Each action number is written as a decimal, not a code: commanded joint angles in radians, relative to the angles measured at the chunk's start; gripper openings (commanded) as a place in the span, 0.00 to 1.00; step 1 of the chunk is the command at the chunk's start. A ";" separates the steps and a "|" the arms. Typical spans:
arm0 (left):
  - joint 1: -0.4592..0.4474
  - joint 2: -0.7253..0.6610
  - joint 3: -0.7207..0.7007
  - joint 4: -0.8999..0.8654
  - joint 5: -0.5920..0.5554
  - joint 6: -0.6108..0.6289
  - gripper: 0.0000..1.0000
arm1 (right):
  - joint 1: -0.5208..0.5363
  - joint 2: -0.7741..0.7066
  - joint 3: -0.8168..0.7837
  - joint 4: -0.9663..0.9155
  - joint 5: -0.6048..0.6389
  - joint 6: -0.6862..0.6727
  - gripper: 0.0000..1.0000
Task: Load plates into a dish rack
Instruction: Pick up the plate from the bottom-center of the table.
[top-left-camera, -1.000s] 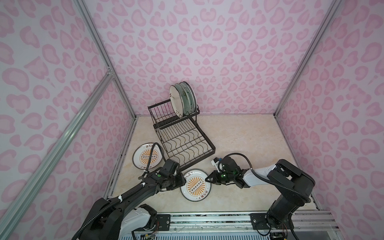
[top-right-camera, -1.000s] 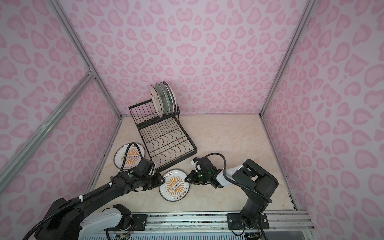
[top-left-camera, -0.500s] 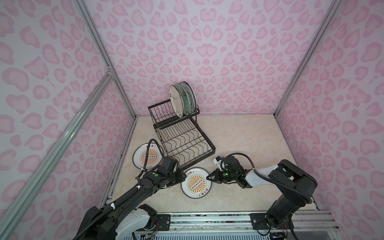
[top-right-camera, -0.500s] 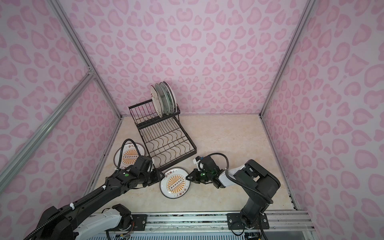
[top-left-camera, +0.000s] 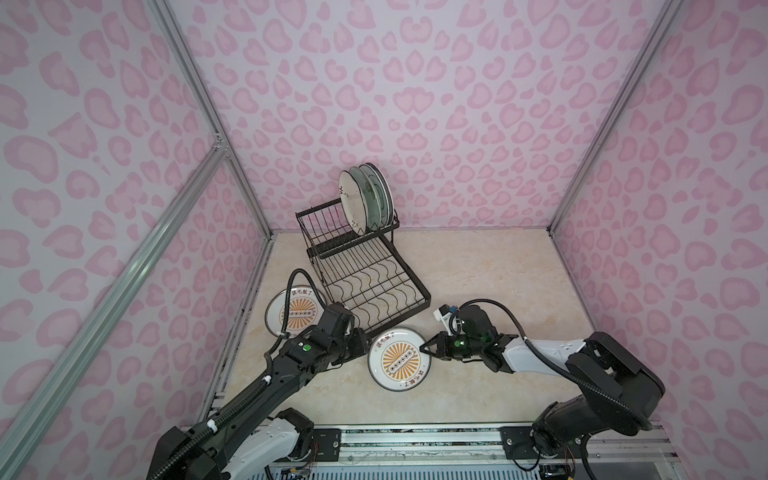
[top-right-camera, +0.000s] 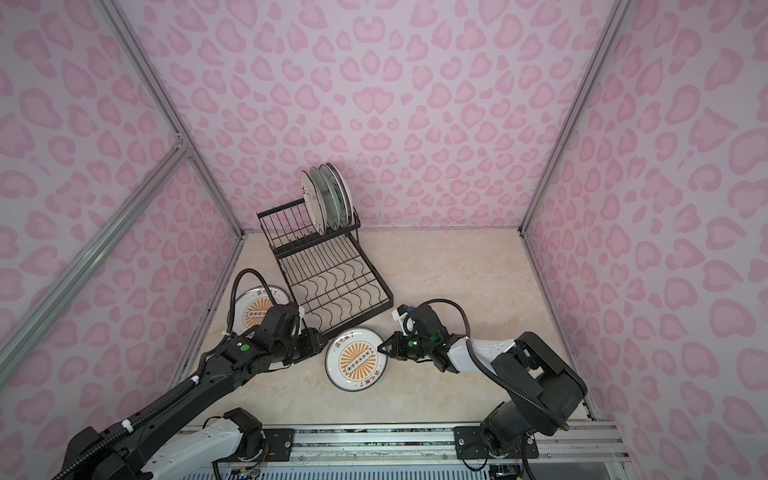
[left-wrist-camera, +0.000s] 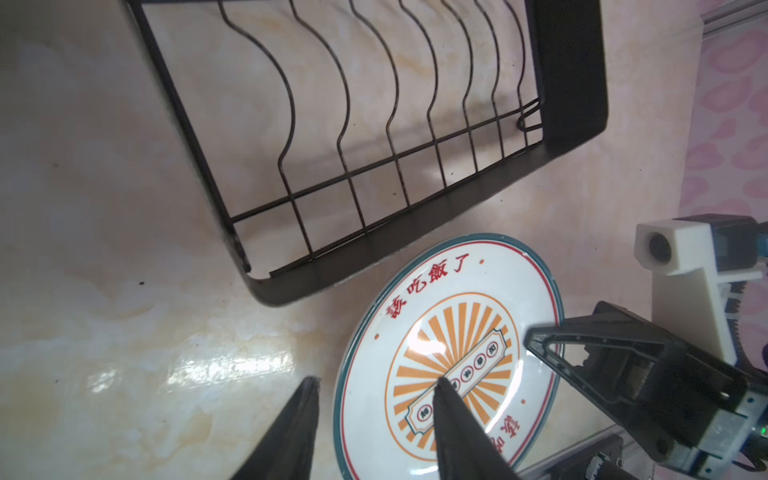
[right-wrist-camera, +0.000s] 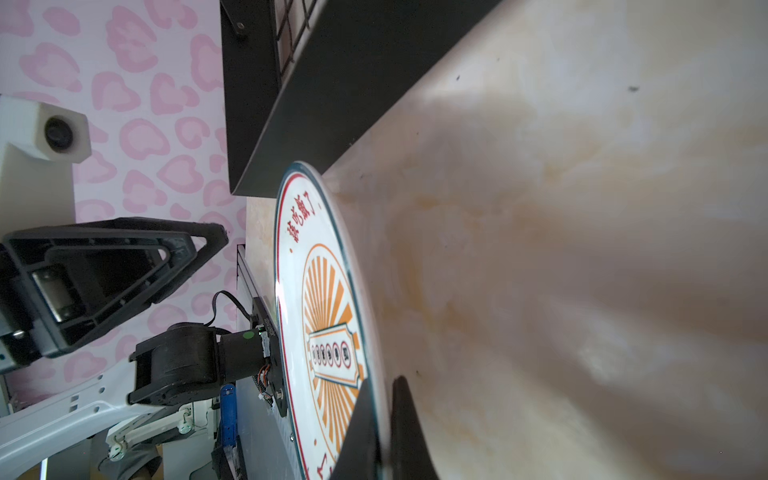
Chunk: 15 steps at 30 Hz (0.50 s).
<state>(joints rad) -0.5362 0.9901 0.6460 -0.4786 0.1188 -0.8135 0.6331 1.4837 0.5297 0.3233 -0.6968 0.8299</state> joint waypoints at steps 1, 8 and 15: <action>0.005 -0.007 0.047 -0.019 -0.042 0.049 0.48 | -0.027 -0.055 0.018 -0.095 -0.015 -0.061 0.00; 0.070 0.058 0.183 0.067 0.014 0.124 0.48 | -0.150 -0.171 0.083 -0.246 -0.032 -0.154 0.00; 0.107 0.165 0.262 0.170 0.169 0.210 0.48 | -0.237 -0.178 0.155 -0.243 -0.055 -0.183 0.00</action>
<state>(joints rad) -0.4393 1.1324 0.8948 -0.3782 0.2039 -0.6582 0.4118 1.3018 0.6636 0.0662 -0.7158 0.6693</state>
